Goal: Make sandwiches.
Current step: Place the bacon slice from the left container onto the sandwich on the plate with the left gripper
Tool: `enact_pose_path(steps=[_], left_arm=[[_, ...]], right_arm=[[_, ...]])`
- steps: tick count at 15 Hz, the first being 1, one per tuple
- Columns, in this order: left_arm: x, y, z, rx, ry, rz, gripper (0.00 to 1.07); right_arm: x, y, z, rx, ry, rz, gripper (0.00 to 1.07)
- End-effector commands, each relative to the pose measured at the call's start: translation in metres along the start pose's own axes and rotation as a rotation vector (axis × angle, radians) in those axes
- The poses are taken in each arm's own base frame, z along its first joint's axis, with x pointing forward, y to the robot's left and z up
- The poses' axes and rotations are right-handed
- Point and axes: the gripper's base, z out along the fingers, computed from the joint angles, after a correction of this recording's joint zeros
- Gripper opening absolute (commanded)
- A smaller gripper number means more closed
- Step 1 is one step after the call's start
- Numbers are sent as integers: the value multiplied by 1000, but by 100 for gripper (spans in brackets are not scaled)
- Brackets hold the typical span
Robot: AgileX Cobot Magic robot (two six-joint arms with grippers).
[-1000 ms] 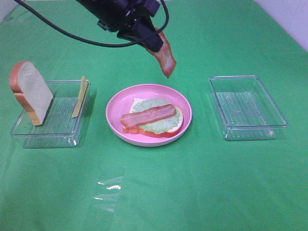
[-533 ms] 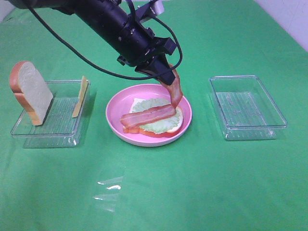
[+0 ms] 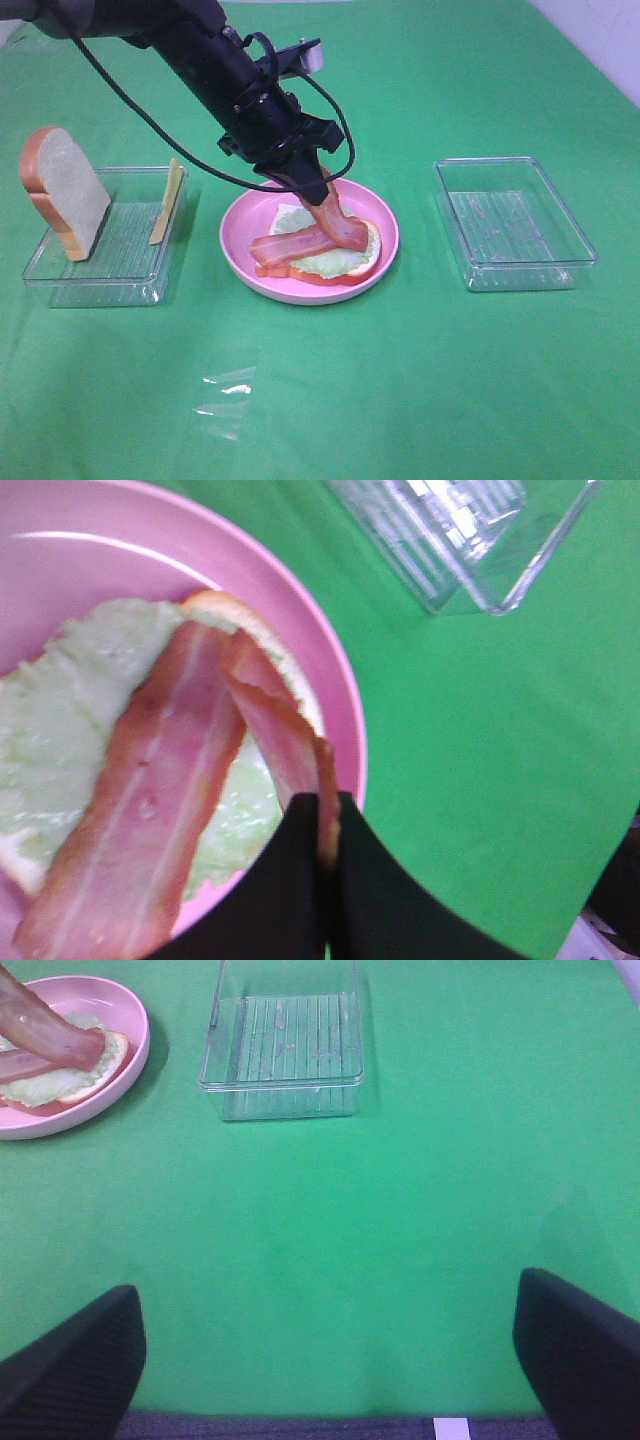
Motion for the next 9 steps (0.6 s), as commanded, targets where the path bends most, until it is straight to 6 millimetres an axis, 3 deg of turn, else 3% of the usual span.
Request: enact_pose_path(steps=[1, 8, 9], left_arm=[[6, 8, 9, -36, 59, -5, 0], [0, 20, 18, -103, -9, 4, 0], [1, 20, 18, -113, -7, 4, 21]], right_arm=[[3, 0, -3, 1, -32, 2, 96], [3, 0, -3, 1, -32, 2, 96], [3, 0, -3, 1, -32, 2, 96]])
